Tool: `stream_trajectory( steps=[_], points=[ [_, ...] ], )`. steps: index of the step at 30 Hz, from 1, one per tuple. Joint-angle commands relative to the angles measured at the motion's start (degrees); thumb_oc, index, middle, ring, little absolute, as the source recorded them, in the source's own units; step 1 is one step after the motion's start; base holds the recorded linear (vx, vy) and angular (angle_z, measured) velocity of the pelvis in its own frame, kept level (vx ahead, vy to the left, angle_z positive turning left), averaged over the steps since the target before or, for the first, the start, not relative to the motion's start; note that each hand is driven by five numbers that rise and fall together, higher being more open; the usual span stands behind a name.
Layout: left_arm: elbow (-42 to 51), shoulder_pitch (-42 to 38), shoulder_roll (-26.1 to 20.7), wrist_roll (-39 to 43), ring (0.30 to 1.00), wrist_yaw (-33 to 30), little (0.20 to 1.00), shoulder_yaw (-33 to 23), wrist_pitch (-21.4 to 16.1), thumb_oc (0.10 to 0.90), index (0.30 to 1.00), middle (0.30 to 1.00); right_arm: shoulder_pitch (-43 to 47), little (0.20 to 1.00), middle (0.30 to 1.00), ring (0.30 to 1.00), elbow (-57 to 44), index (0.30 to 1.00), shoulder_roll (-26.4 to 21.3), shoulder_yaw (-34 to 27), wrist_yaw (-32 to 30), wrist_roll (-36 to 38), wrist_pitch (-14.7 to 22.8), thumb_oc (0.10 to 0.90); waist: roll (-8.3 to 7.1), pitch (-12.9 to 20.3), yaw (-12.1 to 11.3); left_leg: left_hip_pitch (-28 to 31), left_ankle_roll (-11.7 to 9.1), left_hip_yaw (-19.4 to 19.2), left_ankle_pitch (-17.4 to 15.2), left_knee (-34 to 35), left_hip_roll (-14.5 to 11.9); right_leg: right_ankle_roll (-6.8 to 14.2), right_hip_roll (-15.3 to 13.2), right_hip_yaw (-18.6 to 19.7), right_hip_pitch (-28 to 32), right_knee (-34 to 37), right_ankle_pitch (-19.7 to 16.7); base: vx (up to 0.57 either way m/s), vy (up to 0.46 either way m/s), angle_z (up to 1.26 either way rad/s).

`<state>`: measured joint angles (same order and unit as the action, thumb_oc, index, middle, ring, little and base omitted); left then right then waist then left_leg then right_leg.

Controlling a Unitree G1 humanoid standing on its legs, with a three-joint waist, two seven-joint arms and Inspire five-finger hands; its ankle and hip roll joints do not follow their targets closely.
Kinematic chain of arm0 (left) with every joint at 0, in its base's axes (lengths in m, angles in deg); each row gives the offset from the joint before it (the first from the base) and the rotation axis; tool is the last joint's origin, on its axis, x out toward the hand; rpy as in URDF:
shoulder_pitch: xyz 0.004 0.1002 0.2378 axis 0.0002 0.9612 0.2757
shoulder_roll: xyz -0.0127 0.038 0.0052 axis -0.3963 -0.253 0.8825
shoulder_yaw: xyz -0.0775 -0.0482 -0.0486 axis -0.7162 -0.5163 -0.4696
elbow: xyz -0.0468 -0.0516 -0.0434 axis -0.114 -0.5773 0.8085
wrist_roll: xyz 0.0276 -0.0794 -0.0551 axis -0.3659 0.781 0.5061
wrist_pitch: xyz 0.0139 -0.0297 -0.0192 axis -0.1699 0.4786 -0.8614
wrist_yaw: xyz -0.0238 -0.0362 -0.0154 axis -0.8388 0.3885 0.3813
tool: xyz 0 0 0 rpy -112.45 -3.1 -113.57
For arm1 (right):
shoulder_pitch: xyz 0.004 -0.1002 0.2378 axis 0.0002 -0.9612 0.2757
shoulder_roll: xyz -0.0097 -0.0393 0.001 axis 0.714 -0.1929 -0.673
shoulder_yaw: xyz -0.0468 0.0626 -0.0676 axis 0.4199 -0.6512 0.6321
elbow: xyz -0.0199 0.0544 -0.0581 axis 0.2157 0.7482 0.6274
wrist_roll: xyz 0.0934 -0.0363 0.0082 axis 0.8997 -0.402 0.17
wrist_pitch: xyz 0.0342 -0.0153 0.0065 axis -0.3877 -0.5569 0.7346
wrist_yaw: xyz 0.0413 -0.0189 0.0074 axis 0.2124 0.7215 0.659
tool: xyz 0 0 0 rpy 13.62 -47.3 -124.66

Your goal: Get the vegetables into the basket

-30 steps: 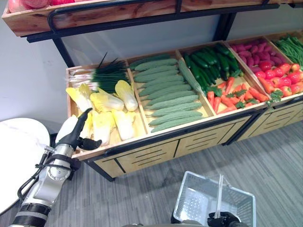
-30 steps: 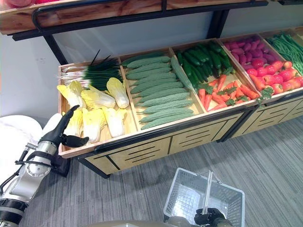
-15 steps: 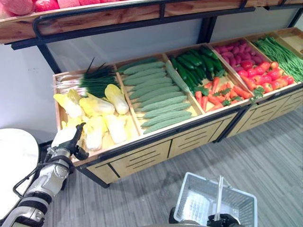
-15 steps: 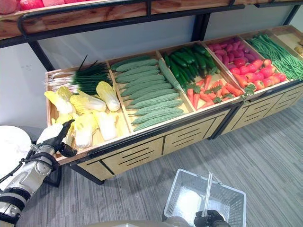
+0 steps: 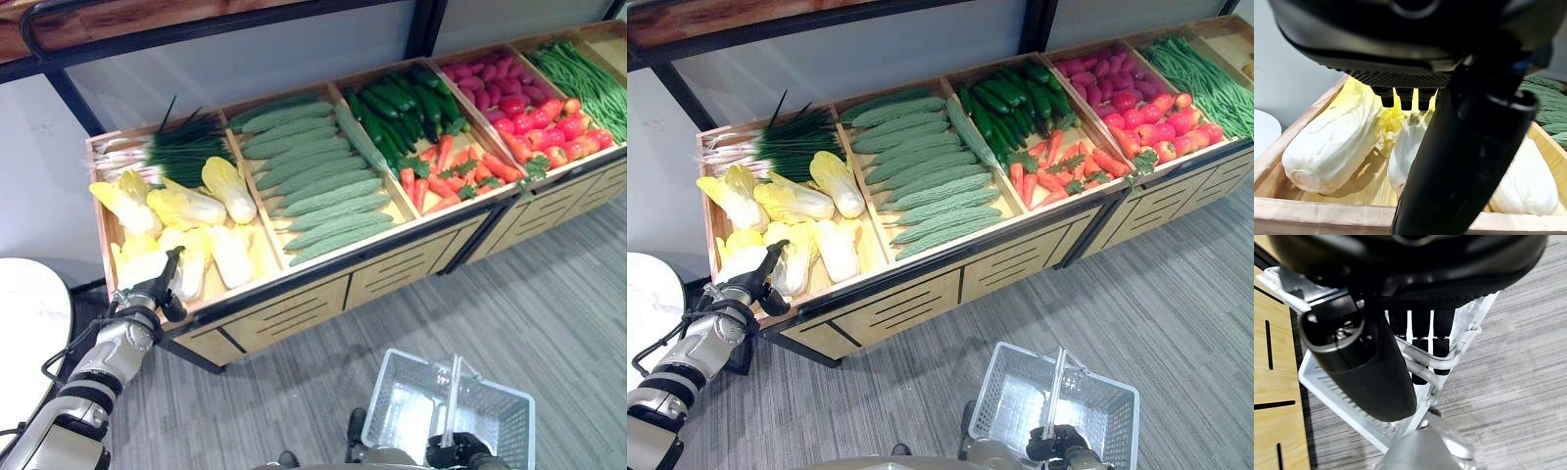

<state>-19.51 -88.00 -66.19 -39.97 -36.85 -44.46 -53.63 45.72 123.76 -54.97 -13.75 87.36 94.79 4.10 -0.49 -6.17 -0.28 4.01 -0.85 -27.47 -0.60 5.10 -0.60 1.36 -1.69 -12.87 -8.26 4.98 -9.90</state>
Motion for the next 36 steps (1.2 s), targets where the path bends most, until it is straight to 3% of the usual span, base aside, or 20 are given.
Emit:
stream_trajectory(
  steps=[1,6,11,15,24,36],
  points=[
    [-5.59,-12.89,-1.43,0.48,1.000,-6.50,1.000,-0.05,-0.01,0.900,1.000,1.000,0.95,0.300,0.300,0.300,2.90,0.300,-0.35,4.51,0.01,-3.04,-0.44,0.400,0.41,-0.40,2.71,-0.68,-1.97,2.56,-2.12,-0.10,-0.90,6.99,-2.60,3.07,4.16,0.02,5.56,0.00,0.000,0.00],
    [-11.20,-18.01,-2.09,0.92,1.000,-6.16,1.000,3.61,0.25,0.900,1.000,1.000,2.05,0.300,0.300,0.300,2.73,0.300,-0.96,5.40,-0.60,-2.77,-0.32,0.400,0.36,-0.67,3.19,-3.60,-2.27,2.39,-1.29,-0.10,-1.08,7.03,-2.65,3.11,1.36,0.02,4.82,0.00,-0.012,0.01],
    [-10.40,-21.10,-4.71,-0.02,1.000,-5.40,1.000,6.09,-0.15,0.900,1.000,1.000,2.17,0.300,0.300,0.300,2.60,0.300,-1.12,6.03,-0.54,-2.72,-0.17,0.400,0.40,-0.96,2.91,-3.55,-2.38,2.56,-1.31,-0.10,-1.23,7.01,-2.52,2.96,1.47,0.02,4.99,0.04,-0.024,0.21],
    [-1.53,-18.27,-7.62,1.33,1.000,-4.90,1.000,2.55,-0.99,0.900,1.000,1.000,1.54,0.300,0.300,0.300,2.68,0.300,-0.64,5.73,0.04,-2.98,-0.21,0.400,0.78,-1.33,2.06,-0.96,-2.42,3.18,-2.11,-0.10,-1.06,7.06,-2.74,2.31,4.30,0.02,6.00,0.06,-0.004,-0.20],
    [3.29,-15.89,-12.02,2.24,1.000,-4.99,1.000,-2.31,-0.96,0.900,1.000,1.000,0.99,0.300,0.300,0.300,2.80,0.300,-0.61,5.57,1.21,-4.25,-0.92,0.400,1.12,-1.61,1.33,0.49,-2.14,3.96,-2.75,-0.10,-0.45,7.35,-3.20,1.02,6.25,0.02,6.32,0.00,0.027,-0.04],
    [-3.04,-15.25,-8.87,2.09,1.000,-2.92,1.000,-0.91,0.58,0.900,1.000,1.000,1.32,0.300,0.300,0.300,2.85,0.300,-0.76,5.87,1.07,-4.62,-1.26,0.400,0.57,-2.20,1.34,-0.32,-2.10,3.67,-2.41,-0.10,-0.53,7.18,-3.11,1.10,5.41,0.02,6.09,0.00,0.006,0.04]
  ],
)
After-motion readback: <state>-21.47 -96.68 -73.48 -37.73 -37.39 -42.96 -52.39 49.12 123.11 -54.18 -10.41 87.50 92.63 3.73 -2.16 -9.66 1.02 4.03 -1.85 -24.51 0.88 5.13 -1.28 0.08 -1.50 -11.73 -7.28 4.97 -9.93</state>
